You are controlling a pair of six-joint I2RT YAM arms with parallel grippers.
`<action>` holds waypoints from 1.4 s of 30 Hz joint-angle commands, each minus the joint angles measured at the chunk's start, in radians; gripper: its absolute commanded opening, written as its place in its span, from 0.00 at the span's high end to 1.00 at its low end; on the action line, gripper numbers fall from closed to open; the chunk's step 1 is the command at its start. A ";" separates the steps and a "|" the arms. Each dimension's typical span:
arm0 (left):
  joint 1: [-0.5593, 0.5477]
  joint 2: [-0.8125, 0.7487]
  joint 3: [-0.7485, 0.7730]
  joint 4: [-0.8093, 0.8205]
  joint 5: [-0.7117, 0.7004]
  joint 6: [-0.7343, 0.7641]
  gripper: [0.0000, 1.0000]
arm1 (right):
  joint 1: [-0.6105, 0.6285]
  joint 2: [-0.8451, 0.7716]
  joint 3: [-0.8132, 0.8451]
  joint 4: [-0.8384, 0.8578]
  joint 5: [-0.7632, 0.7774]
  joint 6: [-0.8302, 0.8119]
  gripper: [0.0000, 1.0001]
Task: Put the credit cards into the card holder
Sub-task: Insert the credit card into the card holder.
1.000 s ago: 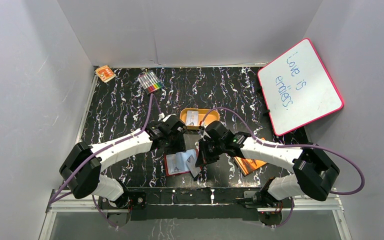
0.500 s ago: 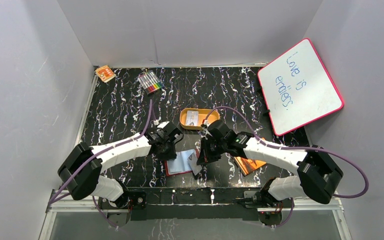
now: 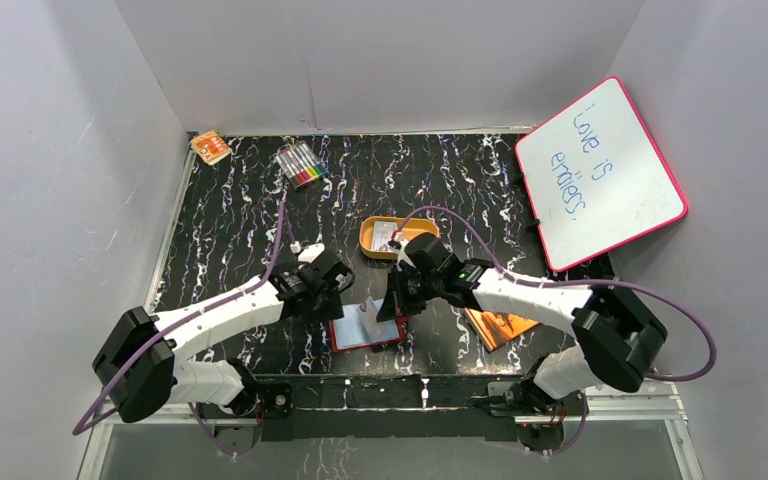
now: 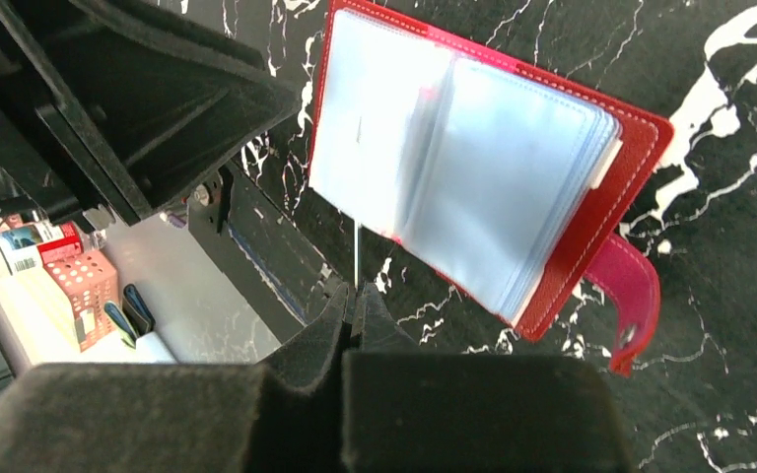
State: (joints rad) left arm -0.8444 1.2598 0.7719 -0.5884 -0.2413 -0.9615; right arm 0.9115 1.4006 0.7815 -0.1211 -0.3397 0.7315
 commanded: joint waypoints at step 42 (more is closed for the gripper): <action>0.002 0.026 -0.183 0.056 0.015 -0.062 0.70 | -0.055 0.056 -0.133 0.277 -0.081 0.128 1.00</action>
State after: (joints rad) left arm -0.8444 1.2556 0.6151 -0.5457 -0.2440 -1.0214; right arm 0.8635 1.5070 0.6487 0.1253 -0.4381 0.8593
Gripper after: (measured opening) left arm 0.304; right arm 0.011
